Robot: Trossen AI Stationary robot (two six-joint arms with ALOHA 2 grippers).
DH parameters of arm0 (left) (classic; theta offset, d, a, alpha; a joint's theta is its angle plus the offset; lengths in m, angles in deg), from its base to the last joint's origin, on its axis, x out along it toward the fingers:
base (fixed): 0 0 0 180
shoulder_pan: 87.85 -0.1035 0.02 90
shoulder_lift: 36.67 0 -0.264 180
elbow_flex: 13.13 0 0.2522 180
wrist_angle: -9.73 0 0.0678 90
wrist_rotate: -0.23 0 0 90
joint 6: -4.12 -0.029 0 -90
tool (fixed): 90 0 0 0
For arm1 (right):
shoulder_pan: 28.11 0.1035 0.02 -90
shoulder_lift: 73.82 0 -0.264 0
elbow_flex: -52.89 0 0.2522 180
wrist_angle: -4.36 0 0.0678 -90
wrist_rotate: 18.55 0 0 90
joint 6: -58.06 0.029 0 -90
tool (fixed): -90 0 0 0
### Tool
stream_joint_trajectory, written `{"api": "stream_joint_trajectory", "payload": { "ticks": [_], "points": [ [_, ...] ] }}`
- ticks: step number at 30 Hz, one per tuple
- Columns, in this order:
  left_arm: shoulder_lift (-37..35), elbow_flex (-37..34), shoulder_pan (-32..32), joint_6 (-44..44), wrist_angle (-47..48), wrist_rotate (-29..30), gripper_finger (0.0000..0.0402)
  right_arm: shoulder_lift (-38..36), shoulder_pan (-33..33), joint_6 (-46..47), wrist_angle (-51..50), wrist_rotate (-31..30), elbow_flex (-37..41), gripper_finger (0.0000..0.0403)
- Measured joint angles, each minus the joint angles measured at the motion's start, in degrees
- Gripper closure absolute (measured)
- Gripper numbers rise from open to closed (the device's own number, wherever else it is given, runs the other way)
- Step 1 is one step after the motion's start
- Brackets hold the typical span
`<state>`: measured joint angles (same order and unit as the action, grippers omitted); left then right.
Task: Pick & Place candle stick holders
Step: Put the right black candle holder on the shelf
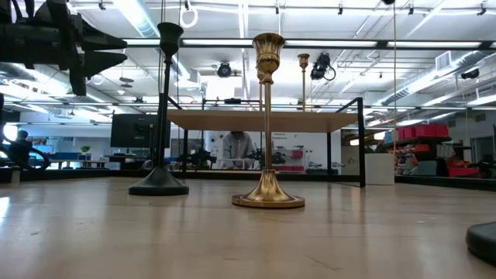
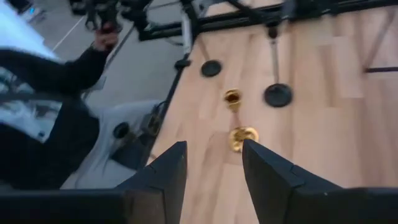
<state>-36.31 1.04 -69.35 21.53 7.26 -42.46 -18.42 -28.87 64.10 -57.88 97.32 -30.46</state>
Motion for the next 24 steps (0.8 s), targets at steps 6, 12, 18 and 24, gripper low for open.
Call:
{"api": "stream_joint_trajectory", "payload": {
  "ticks": [6,12,18,24],
  "points": [
    [0.0,0.0,0.0,0.0,0.0,0.0,0.0271,0.0,13.2,5.6,2.7,-9.9,0.3,0.0248],
    [0.0,0.0,0.0,0.0,0.0,0.0,0.0271,0.1,23.7,10.0,14.0,-14.4,8.2,0.0248],
    [0.0,0.0,0.0,0.4,0.0,-2.8,0.0271,0.2,31.1,14.3,25.3,-17.7,19.4,0.0248],
    [0.0,0.0,0.0,1.5,0.0,-5.2,0.0271,0.2,37.4,17.3,44.1,-21.3,30.8,0.0248]
  ]
}}
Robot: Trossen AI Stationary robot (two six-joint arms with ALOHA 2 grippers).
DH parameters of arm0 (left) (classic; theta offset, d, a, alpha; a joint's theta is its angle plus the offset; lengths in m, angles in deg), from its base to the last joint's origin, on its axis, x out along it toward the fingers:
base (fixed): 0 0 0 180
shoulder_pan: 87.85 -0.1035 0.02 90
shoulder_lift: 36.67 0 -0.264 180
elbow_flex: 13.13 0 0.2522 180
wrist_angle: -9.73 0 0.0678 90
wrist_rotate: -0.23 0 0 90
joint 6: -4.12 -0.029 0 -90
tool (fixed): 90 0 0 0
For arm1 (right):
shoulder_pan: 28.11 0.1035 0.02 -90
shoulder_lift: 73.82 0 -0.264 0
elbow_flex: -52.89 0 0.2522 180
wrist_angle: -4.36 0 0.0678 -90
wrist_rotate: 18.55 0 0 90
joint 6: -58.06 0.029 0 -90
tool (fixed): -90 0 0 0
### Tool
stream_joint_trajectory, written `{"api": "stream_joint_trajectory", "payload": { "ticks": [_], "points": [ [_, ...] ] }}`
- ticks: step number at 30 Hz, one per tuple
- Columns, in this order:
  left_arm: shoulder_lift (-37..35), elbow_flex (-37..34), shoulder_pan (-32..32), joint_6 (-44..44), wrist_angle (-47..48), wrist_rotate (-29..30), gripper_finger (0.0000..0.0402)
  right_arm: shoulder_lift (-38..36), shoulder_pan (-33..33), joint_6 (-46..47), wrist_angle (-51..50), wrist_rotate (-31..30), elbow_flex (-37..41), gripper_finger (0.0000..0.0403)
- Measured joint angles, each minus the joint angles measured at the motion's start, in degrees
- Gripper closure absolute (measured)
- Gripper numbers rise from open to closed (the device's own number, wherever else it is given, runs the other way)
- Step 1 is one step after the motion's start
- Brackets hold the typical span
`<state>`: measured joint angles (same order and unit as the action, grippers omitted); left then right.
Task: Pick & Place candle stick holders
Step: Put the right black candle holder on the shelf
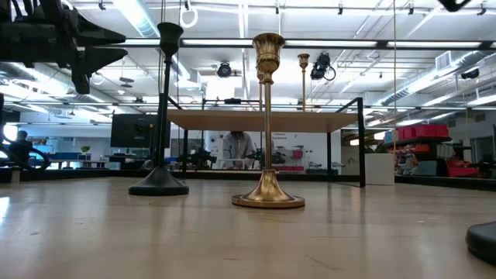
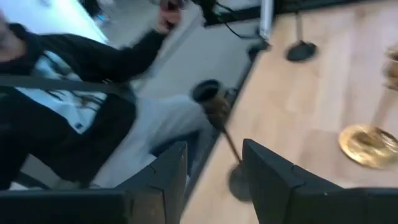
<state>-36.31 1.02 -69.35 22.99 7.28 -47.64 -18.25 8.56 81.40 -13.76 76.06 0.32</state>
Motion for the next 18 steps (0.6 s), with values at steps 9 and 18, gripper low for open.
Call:
{"api": "stream_joint_trajectory", "payload": {
  "ticks": [9,18],
  "points": [
    [0.0,0.0,0.0,0.0,0.2,0.1,0.0271,3.9,4.9,-6.2,20.8,-10.9,11.2,0.0248],
    [0.0,0.0,0.0,-0.1,0.2,0.2,0.0271,14.8,4.9,-6.4,30.4,-10.0,12.4,0.0248]
  ]
}}
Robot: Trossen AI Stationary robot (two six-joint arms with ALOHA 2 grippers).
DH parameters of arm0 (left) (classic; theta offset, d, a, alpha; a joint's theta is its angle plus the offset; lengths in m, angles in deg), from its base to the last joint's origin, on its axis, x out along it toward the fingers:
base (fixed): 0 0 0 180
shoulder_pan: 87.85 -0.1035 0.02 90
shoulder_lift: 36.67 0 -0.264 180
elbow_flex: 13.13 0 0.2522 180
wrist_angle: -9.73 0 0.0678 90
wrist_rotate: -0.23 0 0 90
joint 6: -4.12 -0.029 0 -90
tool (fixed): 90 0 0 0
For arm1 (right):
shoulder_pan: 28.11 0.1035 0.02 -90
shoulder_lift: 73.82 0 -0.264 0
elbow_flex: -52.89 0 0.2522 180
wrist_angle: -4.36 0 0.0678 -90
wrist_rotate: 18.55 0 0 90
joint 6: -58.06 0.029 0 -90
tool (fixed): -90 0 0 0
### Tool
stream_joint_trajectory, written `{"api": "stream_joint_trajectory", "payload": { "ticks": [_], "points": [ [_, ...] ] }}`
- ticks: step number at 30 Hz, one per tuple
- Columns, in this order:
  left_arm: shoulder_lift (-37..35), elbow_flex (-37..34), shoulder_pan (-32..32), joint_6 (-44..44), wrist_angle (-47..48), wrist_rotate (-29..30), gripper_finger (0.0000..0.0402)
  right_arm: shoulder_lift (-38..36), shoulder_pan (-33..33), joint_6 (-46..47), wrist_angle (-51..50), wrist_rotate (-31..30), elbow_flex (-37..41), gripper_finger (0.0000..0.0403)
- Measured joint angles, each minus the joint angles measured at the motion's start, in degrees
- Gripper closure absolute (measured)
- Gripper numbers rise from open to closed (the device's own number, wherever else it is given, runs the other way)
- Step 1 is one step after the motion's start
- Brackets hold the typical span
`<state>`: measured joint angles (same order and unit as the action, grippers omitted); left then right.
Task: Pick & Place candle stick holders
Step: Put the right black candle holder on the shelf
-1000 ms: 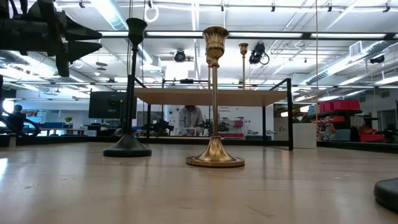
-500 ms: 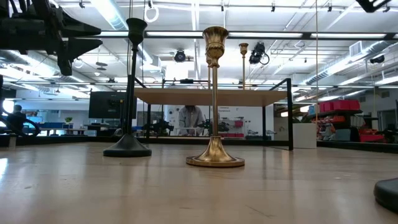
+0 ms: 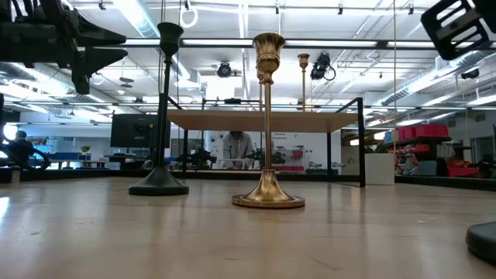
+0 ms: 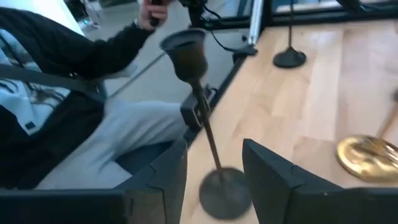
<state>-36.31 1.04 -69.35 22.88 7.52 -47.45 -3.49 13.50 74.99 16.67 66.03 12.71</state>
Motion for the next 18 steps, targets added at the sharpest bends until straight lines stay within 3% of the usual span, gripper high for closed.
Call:
{"api": "stream_joint_trajectory", "payload": {
  "ticks": [7,18],
  "points": [
    [0.0,0.0,0.0,0.0,0.0,0.0,0.0271,9.3,0.0,-2.9,11.8,2.3,0.0,0.0248],
    [0.0,0.0,0.0,0.0,0.0,0.0,0.0271,20.1,0.0,-6.5,24.7,0.9,-1.2,0.0248]
  ]
}}
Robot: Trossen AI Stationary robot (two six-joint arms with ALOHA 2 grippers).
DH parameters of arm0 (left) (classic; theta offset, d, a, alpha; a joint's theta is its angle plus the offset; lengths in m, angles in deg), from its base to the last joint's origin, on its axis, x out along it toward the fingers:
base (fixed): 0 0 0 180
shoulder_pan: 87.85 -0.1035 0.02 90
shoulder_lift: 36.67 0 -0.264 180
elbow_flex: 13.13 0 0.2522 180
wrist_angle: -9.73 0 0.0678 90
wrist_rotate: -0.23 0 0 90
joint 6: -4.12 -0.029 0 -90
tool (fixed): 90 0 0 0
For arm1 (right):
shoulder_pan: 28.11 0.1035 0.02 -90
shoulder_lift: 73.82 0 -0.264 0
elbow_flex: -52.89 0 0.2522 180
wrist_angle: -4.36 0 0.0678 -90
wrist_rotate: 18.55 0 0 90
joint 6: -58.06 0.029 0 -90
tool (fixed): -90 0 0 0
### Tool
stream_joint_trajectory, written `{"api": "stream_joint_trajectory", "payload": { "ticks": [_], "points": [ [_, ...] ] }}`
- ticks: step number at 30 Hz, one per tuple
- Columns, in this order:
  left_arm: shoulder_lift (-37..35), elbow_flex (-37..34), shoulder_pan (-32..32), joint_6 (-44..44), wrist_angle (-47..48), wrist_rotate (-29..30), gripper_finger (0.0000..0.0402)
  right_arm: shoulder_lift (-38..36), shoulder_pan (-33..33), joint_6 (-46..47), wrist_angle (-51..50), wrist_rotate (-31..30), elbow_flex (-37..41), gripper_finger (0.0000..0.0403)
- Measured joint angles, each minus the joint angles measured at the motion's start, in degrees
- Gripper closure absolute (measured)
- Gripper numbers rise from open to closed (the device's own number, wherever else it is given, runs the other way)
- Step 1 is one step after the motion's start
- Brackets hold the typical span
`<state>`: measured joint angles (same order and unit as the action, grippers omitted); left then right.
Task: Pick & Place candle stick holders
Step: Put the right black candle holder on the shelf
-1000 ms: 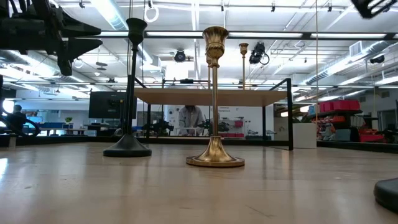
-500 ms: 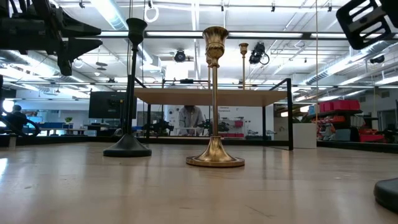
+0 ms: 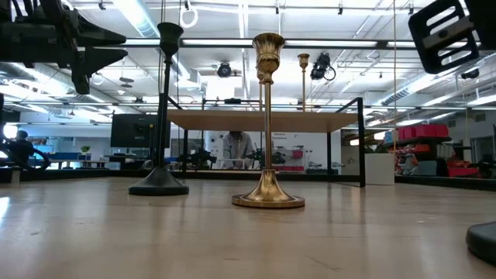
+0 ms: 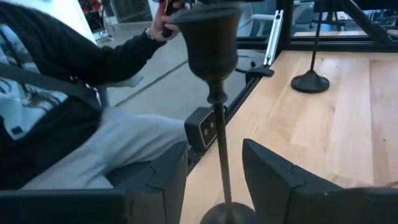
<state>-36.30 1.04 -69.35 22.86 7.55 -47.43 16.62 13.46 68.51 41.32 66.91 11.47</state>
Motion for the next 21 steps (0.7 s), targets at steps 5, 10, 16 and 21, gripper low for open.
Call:
{"api": "stream_joint_trajectory", "payload": {
  "ticks": [5,10,16,21],
  "points": [
    [0.0,0.0,0.0,0.0,0.0,0.0,0.0271,4.2,-0.5,-1.9,-0.2,0.7,-4.1,0.0248],
    [0.0,0.0,0.0,0.0,0.1,0.0,0.0271,6.3,-1.2,-3.4,-2.4,1.7,-7.2,0.0248],
    [0.0,0.0,0.0,0.0,0.4,0.0,0.0271,6.3,-1.6,-2.9,-2.9,2.0,-7.3,0.0251],
    [0.0,0.0,0.0,0.0,0.4,-0.1,0.0271,6.3,-1.7,-2.9,-2.9,2.7,-7.3,0.0283]
  ]
}}
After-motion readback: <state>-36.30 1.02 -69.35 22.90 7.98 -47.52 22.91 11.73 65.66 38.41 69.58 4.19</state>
